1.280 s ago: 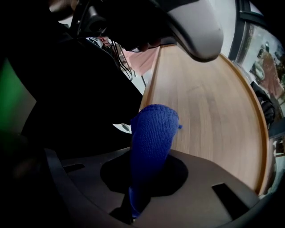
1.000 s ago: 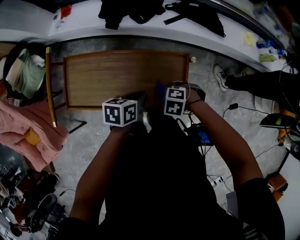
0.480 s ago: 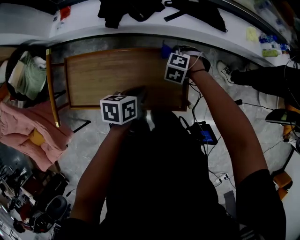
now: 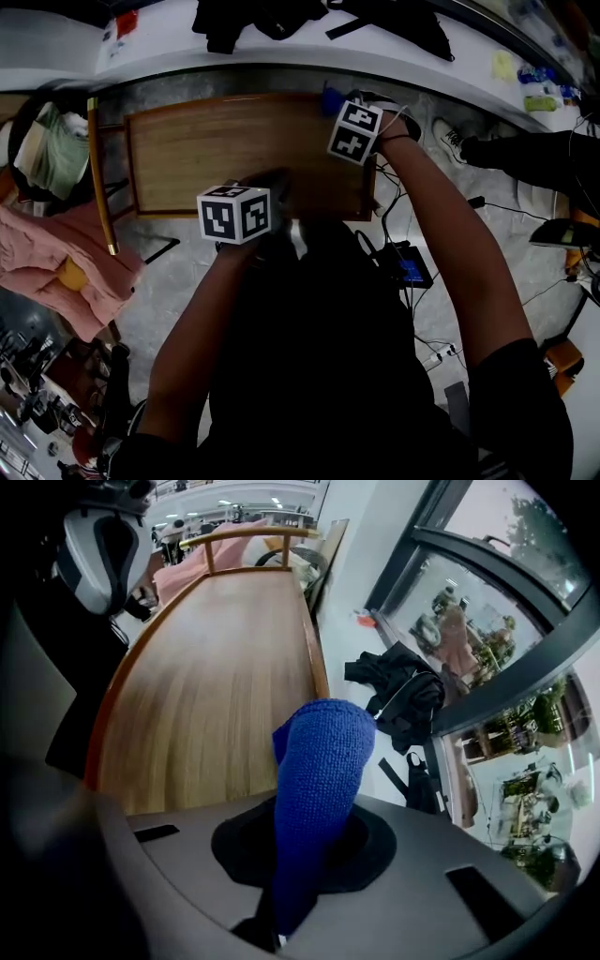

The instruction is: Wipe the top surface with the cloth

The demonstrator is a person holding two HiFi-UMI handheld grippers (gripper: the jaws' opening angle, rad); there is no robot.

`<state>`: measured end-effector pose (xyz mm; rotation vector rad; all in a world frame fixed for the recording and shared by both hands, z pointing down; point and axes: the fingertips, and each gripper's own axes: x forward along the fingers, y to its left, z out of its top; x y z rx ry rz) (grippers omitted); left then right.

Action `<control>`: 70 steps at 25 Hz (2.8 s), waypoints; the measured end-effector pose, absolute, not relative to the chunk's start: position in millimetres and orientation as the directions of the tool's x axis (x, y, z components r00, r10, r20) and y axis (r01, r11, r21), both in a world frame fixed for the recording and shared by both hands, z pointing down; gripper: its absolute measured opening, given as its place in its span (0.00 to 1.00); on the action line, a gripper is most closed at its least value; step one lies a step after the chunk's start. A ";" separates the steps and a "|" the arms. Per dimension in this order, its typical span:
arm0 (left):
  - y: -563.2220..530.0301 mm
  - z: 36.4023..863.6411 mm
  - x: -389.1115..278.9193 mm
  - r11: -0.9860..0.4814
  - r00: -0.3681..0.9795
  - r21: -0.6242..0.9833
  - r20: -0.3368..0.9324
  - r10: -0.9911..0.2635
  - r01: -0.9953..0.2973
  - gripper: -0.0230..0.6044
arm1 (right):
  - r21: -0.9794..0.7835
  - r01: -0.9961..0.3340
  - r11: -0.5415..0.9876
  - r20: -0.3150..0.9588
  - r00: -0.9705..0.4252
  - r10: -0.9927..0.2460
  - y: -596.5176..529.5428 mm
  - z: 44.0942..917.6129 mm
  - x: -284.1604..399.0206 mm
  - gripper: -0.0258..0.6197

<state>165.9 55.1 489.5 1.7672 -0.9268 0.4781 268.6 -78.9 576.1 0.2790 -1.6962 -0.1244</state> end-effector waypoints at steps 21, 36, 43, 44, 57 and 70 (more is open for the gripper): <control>70.7 484.3 163.3 -0.176 0.619 0.602 0.692 -0.372 -0.779 0.05 | 0.006 0.050 0.999 0.991 -0.133 0.001 117.7 586.6 276.3 0.11; 88.0 483.2 151.9 -0.213 0.611 0.576 0.699 -0.372 -0.789 0.05 | -0.146 0.208 0.967 0.983 -0.079 0.166 157.9 597.2 273.7 0.11; 72.9 425.9 116.7 -0.298 0.636 0.572 0.592 -0.495 -0.764 0.05 | 0.062 -0.118 0.991 0.926 -0.364 -0.101 83.8 505.8 218.8 0.11; 71.7 413.1 107.3 -0.321 0.639 0.565 0.560 -0.527 -0.760 0.05 | 0.107 -0.164 0.981 0.890 -0.423 -0.168 71.0 479.3 203.5 0.11; 143.2 213.1 -21.4 -0.690 0.791 0.490 -0.002 -0.612 -0.532 0.05 | 0.240 -0.466 0.851 0.227 -0.826 -0.516 108.3 161.1 72.2 0.11; 203.0 158.7 -30.2 -0.835 0.871 0.371 -0.121 -0.477 -0.406 0.05 | -0.110 -0.567 0.816 -0.013 -0.821 -0.571 201.6 133.4 99.4 0.11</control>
